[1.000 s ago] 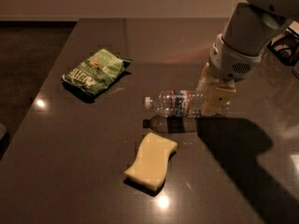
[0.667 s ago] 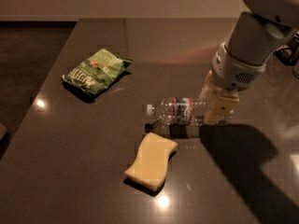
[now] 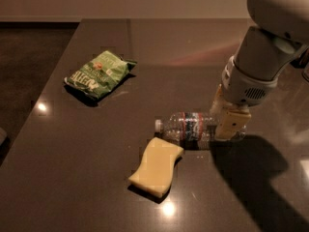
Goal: Move water bottle near sponge
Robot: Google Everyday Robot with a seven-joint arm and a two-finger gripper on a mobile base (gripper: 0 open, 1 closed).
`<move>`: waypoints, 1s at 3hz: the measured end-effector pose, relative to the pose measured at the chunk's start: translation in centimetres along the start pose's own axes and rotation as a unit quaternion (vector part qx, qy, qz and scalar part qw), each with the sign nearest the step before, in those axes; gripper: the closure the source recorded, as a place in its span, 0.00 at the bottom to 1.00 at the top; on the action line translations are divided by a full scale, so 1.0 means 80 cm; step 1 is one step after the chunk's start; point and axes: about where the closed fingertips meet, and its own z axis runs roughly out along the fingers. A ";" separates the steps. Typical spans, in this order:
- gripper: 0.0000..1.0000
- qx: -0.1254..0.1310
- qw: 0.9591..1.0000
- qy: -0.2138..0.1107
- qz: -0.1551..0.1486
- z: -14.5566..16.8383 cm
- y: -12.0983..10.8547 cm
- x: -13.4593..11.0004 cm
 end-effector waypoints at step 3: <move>0.00 -0.005 1.000 0.004 -0.002 0.005 0.005 0.002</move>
Offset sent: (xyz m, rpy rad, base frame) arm -0.0048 -0.0014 -0.0037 -0.0084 0.0146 0.0056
